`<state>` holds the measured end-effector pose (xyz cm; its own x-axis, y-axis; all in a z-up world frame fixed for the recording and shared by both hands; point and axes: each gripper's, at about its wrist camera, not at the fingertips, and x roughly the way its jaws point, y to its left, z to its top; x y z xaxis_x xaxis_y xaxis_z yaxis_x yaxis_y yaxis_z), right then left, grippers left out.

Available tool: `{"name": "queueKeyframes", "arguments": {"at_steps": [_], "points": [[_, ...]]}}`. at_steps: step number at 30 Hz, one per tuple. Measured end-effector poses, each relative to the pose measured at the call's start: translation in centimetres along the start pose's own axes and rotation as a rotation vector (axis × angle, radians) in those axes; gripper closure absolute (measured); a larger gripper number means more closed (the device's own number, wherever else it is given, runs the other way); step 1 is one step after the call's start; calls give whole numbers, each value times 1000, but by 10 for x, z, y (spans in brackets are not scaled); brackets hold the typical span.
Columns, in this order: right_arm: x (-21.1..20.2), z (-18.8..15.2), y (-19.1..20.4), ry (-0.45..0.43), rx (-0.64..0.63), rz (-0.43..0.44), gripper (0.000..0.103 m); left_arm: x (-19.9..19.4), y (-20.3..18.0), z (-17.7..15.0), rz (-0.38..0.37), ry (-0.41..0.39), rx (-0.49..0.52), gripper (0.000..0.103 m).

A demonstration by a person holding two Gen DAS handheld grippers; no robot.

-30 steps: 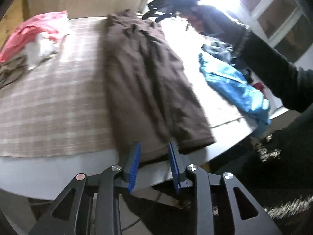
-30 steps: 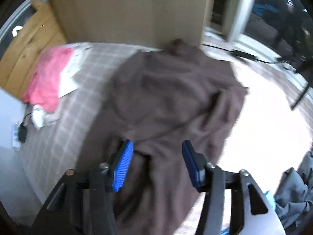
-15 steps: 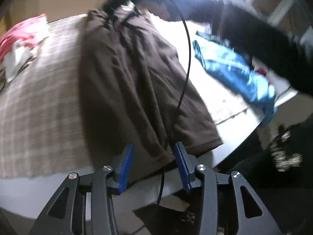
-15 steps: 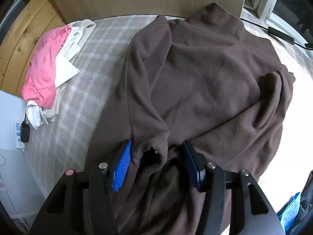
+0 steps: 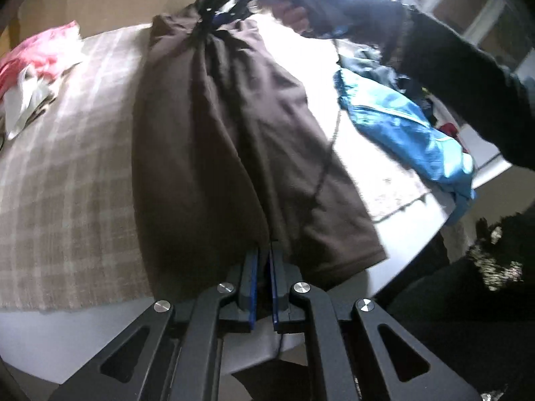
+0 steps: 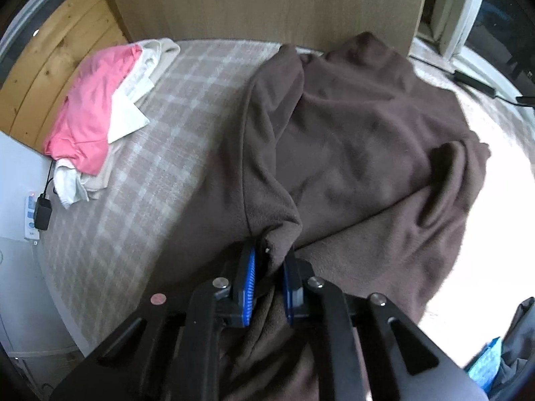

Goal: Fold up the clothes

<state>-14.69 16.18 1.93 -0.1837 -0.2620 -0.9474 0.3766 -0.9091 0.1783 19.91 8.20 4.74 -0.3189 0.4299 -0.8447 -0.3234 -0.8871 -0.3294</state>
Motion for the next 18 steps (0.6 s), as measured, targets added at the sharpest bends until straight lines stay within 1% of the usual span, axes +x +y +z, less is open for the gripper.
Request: {"name": "queueKeyframes", "arguments": {"at_steps": [1, 4, 5, 6, 7, 8, 9, 10, 14, 15, 16, 17, 18], "points": [[-2, -1, -2, -3, -4, -15, 90, 5, -2, 0, -12, 10, 8, 96], [13, -4, -4, 18, -12, -46, 89, 29, -4, -3, 16, 55, 24, 94], [14, -4, -3, 22, -18, -41, 87, 35, -5, -3, 24, 69, 29, 92], [16, -3, -2, 27, -25, -37, 86, 31, -6, -4, 24, 75, 30, 87], [16, -3, -1, 29, -30, -29, 84, 25, -6, -2, 35, 77, 24, 79], [7, -3, -1, 17, -28, -6, 79, 18, -6, -1, 45, 78, 18, 73], [-8, -9, -1, -15, -24, 25, 77, 11, -6, -1, 45, 69, 16, 70], [-22, -15, -2, -47, -20, 55, 77, 4, -5, -2, 43, 61, 14, 69], [-82, -37, -3, -174, -4, 175, 76, -38, -5, -5, -10, 1, -17, 68], [-96, -44, -4, -198, -1, 220, 76, -48, -4, -7, -25, -14, -28, 66], [-105, -55, -4, -185, 2, 330, 76, -56, -2, -10, -51, -19, -36, 65], [-113, -68, -5, -148, 9, 467, 75, -63, 0, -13, -76, -24, -43, 65], [-120, -78, -5, -105, 31, 589, 71, -71, 3, -16, -99, -28, -52, 63]]}}
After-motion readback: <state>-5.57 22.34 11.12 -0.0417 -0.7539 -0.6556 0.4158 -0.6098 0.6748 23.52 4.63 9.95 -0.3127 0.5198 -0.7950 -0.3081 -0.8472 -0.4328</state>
